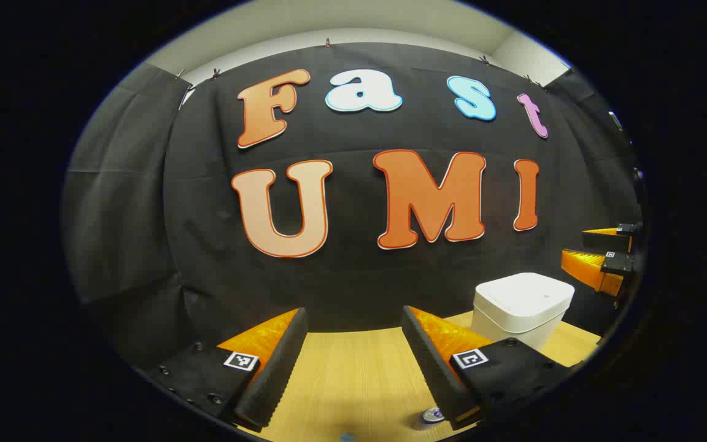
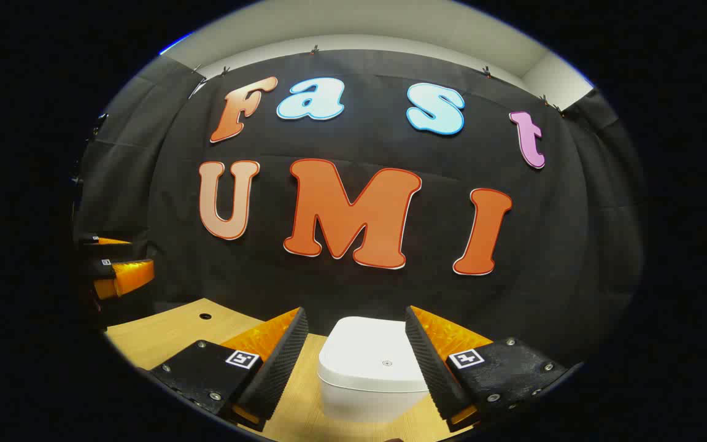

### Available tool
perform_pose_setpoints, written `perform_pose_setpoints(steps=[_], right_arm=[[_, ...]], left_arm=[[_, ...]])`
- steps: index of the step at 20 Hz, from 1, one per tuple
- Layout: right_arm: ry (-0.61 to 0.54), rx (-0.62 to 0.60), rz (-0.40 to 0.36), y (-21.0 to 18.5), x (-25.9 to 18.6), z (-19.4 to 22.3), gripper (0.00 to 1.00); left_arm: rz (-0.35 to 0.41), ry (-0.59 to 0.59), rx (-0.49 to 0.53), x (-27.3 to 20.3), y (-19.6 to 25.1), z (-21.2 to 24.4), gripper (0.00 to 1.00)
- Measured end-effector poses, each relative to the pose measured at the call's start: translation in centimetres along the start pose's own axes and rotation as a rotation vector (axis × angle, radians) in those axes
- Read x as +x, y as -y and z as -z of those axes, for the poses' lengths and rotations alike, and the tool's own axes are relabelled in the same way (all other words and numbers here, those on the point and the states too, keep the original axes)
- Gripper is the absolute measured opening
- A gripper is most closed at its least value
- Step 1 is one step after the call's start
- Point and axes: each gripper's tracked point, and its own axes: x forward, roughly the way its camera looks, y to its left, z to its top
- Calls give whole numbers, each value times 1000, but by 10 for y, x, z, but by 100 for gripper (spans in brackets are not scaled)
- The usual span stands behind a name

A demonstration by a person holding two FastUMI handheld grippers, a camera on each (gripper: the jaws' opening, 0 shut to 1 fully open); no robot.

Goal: Press the lid of the desktop garbage bin to open it, pick up the crumpled paper on the desktop and throw it into the bin, then pick up the pop can on the desktop and drop it into the bin, and finally close the garbage bin lid.

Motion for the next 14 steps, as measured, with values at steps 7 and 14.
perform_pose_setpoints(steps=[7,14], right_arm=[[-11,20,1,3,-1,5,96],[-22,30,3,6,-2,8,96]], left_arm=[[26,-7,12,-1,18,4,99],[28,-5,34,-4,22,3,99]])
